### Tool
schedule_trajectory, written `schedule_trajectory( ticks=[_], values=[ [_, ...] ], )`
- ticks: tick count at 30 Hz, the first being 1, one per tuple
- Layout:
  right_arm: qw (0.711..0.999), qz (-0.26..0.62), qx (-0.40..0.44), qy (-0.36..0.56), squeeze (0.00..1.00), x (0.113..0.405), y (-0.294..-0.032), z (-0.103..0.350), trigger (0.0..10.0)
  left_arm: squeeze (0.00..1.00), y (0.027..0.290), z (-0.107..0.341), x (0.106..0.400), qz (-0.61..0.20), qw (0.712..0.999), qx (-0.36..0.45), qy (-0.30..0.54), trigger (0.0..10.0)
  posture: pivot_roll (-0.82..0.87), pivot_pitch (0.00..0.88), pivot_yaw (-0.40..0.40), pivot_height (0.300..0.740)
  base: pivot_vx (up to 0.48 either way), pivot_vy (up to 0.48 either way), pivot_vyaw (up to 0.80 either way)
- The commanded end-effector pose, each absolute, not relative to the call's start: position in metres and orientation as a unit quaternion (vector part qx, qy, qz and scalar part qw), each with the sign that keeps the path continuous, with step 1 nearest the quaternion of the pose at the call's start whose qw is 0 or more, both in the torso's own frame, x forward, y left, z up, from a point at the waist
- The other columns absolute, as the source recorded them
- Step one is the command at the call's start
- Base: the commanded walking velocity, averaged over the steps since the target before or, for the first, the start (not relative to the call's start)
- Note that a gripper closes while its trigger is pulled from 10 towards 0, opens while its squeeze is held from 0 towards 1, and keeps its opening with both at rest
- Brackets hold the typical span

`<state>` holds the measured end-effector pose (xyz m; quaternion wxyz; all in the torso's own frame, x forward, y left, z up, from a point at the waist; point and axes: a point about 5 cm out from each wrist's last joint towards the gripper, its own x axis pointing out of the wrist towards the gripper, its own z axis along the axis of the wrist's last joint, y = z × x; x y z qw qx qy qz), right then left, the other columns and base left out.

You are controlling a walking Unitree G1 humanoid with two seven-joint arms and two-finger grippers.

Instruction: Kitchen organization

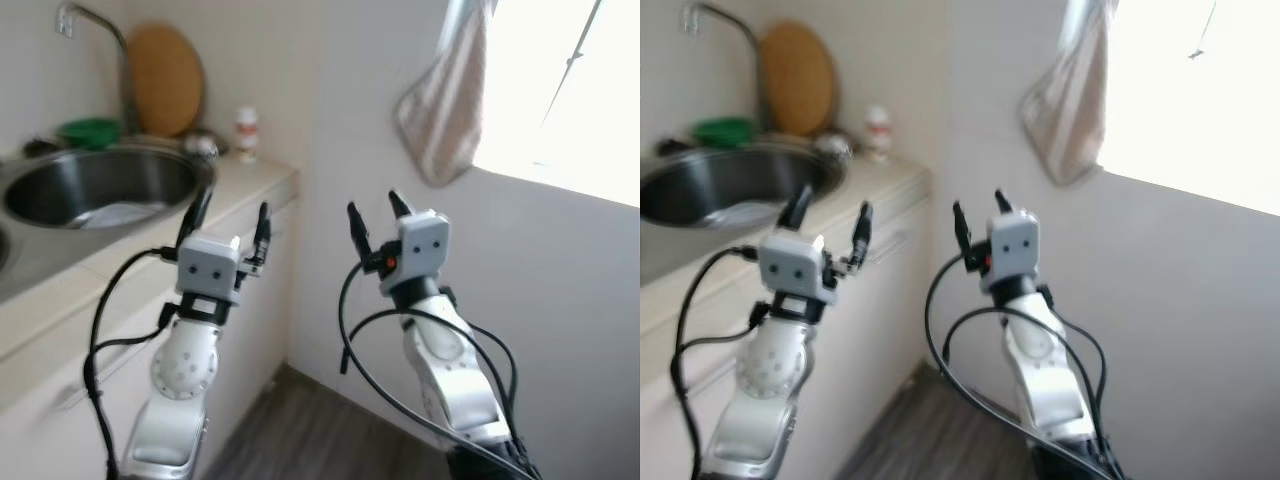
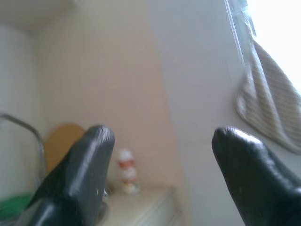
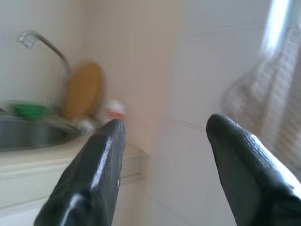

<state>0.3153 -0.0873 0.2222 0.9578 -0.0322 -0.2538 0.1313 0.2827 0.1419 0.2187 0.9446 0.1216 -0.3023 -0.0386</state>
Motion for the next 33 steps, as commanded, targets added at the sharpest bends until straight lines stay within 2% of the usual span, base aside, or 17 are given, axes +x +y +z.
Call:
schedule_trajectory(
  ticks=[1,2,7,9,10,12,14,22,33],
  values=[
    [0.969,0.098,-0.040,-0.222,0.00,0.318,-0.102,0.209,10.0,0.00,0.136,0.207,0.286,-0.058,0.951,0.131,-0.273,10.0,0.03,0.000,-0.036,0.736,0.000,0.000,-0.78],
    [0.973,0.088,-0.043,-0.208,0.00,0.318,-0.106,0.202,10.0,0.00,0.138,0.195,0.287,-0.061,0.959,0.127,-0.245,10.0,0.02,0.000,-0.034,0.736,0.000,0.000,-0.78],
    [0.982,0.064,-0.056,-0.170,0.00,0.319,-0.114,0.187,10.0,0.00,0.137,0.179,0.286,-0.070,0.965,0.134,-0.215,10.0,0.02,0.000,-0.030,0.736,0.000,-0.142,-0.78],
    [0.991,0.033,-0.055,-0.114,0.00,0.323,-0.124,0.171,10.0,0.00,0.136,0.175,0.286,-0.071,0.966,0.136,-0.207,10.0,0.02,0.000,-0.029,0.736,0.000,-0.480,-0.75],
    [0.991,0.033,-0.055,-0.114,0.00,0.323,-0.124,0.171,10.0,0.00,0.136,0.175,0.286,-0.071,0.966,0.136,-0.207,10.0,0.02,0.000,-0.029,0.736,0.000,-0.480,-0.73],
    [0.998,0.004,-0.024,-0.065,0.00,0.327,-0.133,0.158,10.0,0.00,0.137,0.173,0.286,-0.070,0.967,0.132,-0.204,10.0,0.02,0.000,-0.029,0.736,0.000,-0.480,-0.72],
    [0.999,-0.007,-0.013,-0.051,0.00,0.329,-0.137,0.154,10.0,0.00,0.137,0.173,0.286,-0.073,0.967,0.131,-0.204,10.0,0.02,0.000,-0.029,0.736,0.000,-0.480,-0.74],
    [0.998,-0.021,-0.020,-0.047,0.00,0.330,-0.139,0.153,10.0,0.00,0.140,0.170,0.286,-0.071,0.969,0.123,-0.200,10.0,0.02,0.000,-0.028,0.736,0.000,0.000,-0.75],
    [0.999,-0.042,-0.014,-0.026,0.00,0.337,-0.148,0.151,10.0,0.00,0.146,0.168,0.289,-0.051,0.974,0.112,-0.190,10.0,0.01,0.000,-0.026,0.736,0.000,0.000,0.00]
  ],
)
